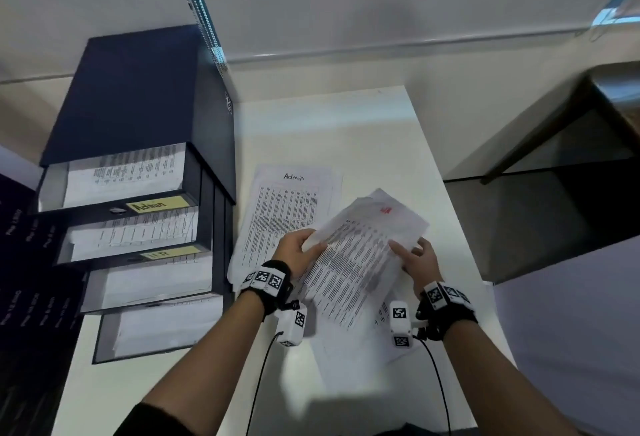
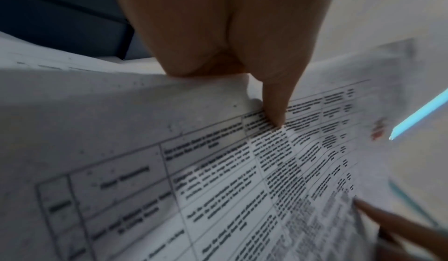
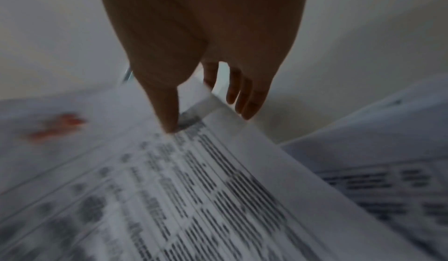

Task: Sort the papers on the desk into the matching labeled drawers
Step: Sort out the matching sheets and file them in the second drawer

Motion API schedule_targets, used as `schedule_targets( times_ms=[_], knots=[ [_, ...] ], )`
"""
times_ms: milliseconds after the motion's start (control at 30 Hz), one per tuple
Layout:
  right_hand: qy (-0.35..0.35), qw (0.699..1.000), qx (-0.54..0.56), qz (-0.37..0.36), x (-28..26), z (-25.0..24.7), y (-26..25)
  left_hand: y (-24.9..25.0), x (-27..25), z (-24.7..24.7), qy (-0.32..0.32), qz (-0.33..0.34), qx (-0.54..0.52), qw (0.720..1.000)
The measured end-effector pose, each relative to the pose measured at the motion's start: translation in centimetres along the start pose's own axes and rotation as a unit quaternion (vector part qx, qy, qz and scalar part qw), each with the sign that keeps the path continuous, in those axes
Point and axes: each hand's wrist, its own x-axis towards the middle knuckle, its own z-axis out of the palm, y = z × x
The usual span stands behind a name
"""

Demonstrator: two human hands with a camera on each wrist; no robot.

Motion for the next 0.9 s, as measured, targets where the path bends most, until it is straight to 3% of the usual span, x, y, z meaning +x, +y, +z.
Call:
schedule_targets(
  times_ms=[67, 133, 233, 367, 533, 733, 900],
  knots=[
    [-0.062, 0.996, 0.068, 0.001, -2.3, 1.5, -3.1, 2.0, -0.7, -1.6, 0.002, 0.043, -0.044, 0.998],
    [-0.090, 0.992, 0.064, -0.064, -3.8, 2.7, -5.8, 3.7, -1.2, -3.4, 0.008, 0.086, -0.069, 0.994],
    [-0.078, 0.981, 0.043, -0.171, -5.9, 3.8, -9.0, 5.3, -2.2, -5.7, 0.037, 0.129, -0.108, 0.985],
    [-0.048, 0.963, -0.012, -0.266, -8.4, 3.8, -9.2, 4.4, -3.5, -7.4, 0.032, 0.128, -0.141, 0.981],
    [-0.055, 0.945, -0.209, -0.247, -9.0, 5.2, -4.0, -0.1, -5.1, -7.4, 0.058, 0.016, -0.077, 0.995],
    [-0.071, 0.926, -0.211, -0.305, -13.5, 9.0, -6.6, -0.6, -9.5, -10.3, 0.120, 0.037, -0.069, 0.990],
    [-0.197, 0.910, -0.183, -0.316, -18.9, 12.5, -8.9, -1.6, -13.7, -17.3, 0.156, 0.061, -0.126, 0.978]
  ],
)
